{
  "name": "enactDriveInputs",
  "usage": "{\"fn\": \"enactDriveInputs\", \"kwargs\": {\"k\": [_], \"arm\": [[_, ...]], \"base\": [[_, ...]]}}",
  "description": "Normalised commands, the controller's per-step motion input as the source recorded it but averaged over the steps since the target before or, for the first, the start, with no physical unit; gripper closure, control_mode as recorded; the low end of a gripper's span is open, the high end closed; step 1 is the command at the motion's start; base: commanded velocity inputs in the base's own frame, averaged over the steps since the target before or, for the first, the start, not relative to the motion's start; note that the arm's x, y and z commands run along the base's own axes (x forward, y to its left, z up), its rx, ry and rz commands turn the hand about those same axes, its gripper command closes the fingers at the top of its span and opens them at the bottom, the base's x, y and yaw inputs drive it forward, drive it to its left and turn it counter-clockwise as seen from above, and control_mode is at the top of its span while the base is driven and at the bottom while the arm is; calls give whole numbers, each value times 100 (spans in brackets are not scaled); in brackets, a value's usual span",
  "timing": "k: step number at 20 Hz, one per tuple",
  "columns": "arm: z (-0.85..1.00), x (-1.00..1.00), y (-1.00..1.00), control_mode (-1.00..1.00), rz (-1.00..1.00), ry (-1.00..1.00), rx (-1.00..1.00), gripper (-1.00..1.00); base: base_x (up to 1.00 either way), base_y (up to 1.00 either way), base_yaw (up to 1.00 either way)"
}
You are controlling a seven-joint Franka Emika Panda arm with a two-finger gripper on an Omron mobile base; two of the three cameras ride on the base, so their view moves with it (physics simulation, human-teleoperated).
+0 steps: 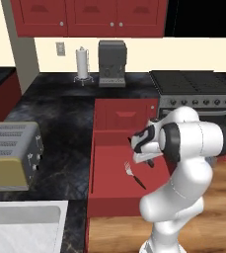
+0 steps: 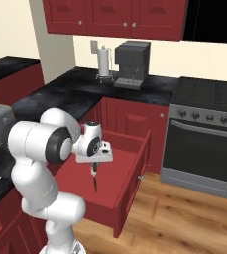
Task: Pick up the metallic utensils from the counter and place them in the open drawer. Make sure not to pick up any wooden utensils.
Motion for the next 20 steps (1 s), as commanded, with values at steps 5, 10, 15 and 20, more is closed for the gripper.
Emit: {"fn": "enactDriveInputs", "kwargs": {"k": [5,10,15,20], "arm": [[-33,44,0,-100,0,0,-2,100],[-17,40,-3,-100,-6,0,0,100],[-23,-2,-29,-100,-9,1,0,100],[-48,-13,-26,-100,-5,0,0,100]], "base": [[0,0,0],[0,0,0],[0,0,0],[0,0,0]]}}
